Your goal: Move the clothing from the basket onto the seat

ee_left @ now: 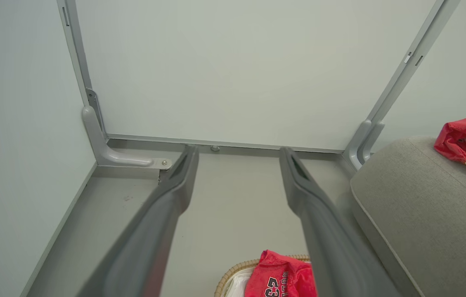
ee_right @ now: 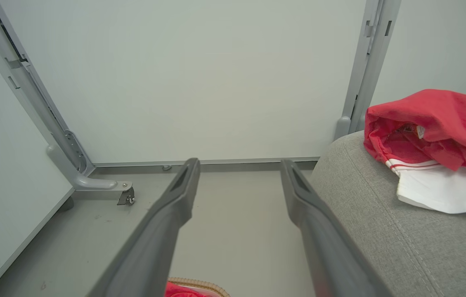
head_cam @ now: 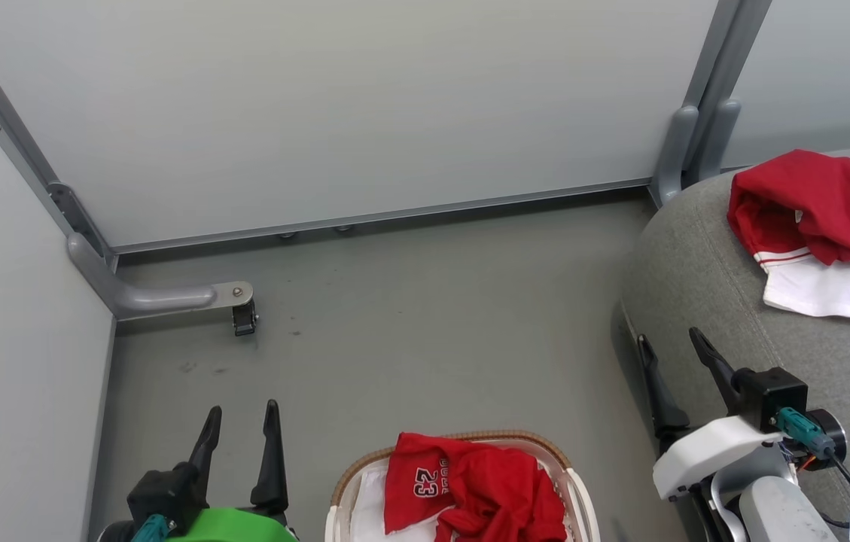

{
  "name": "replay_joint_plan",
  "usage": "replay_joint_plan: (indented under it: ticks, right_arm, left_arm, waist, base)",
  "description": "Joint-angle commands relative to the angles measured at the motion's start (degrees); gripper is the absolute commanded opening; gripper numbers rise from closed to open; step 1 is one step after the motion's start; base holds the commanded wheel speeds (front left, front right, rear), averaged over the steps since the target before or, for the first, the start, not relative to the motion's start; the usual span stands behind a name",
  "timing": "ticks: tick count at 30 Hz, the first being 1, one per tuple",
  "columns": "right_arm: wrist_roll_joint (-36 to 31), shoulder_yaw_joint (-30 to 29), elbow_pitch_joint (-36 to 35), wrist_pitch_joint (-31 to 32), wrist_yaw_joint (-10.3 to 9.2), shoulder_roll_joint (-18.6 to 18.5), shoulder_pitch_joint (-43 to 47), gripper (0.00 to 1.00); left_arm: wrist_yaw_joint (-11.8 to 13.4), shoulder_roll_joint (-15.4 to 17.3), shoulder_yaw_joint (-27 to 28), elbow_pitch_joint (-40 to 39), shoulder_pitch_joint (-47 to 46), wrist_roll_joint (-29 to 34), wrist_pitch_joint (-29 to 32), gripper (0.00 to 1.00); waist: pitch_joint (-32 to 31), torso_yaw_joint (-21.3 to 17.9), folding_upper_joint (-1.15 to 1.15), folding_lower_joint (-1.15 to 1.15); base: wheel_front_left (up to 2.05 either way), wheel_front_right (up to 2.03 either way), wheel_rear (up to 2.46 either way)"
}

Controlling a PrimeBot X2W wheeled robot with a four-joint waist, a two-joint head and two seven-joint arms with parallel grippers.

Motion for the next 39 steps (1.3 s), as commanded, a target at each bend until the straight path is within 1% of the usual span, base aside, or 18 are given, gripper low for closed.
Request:
replay_joint_plan:
  ticks: [1, 6, 10, 14, 22, 30, 36, 39]
  right_arm:
    - [-0.18, -0.20, -0.26, -0.01, -0.08, -0.22, -0.26, 1.00]
    - [-1.57, -0.62, -1.08, -0.01, -0.08, -0.23, -1.74, 1.00]
    - [-2.92, -2.27, -2.24, -0.01, -0.08, -0.23, -3.25, 1.00]
    - [-4.01, -4.77, -3.68, -0.01, -0.08, -0.23, -5.58, 1.00]
    - [-5.04, -8.59, -6.38, -0.01, -0.07, -0.18, -9.96, 1.00]
    - [-2.28, -8.25, -9.30, -0.01, -0.07, -0.18, -13.11, 1.00]
    - [-0.55, -7.35, -11.58, -0.01, -0.07, -0.16, -15.29, 1.00]
    - [0.68, -6.34, -12.31, -0.01, -0.07, -0.16, -16.20, 1.00]
  left_arm:
    - [-0.45, 0.03, -0.45, 0.31, -1.06, 0.82, 0.03, 1.00]
    - [-1.15, 0.03, -2.84, 0.93, -4.02, 2.39, 0.03, 1.00]
    - [-1.90, 0.03, -6.57, 2.93, -7.47, 3.62, 0.04, 1.00]
    - [-2.61, 0.08, -11.44, 6.28, -11.29, 4.79, 0.04, 1.00]
    - [-3.86, 0.15, -22.94, 16.10, -19.93, 7.06, 0.04, 1.00]
    - [-4.32, 0.20, -32.70, 25.54, -26.66, 7.90, 0.04, 1.00]
    - [-4.31, 0.20, -36.99, 32.64, -31.24, 7.60, 0.10, 1.00]
    - [-3.79, 0.19, -37.61, 36.05, -33.39, 6.80, 0.25, 1.00]
  waist:
    - [0.33, -0.04, 0.00, 0.00]
    - [2.41, -0.65, 0.00, 0.00]
    - [5.40, -1.88, 0.00, 0.00]
    - [9.46, -3.80, 0.00, 0.00]
    - [19.06, -8.64, 0.00, 0.00]
    - [27.64, -13.68, 0.00, 0.00]
    - [33.43, -16.97, 0.00, 0.00]
    - [36.10, -18.54, 0.00, 0.00]
  base:
    - [0.00, 0.00, 0.00]
    - [0.00, 0.00, 0.00]
    - [0.00, 0.00, 0.00]
    - [0.00, 0.00, 0.00]
    - [0.00, 0.00, 0.00]
    - [0.00, 0.00, 0.00]
    - [0.00, 0.00, 0.00]
    - [0.00, 0.00, 0.00]
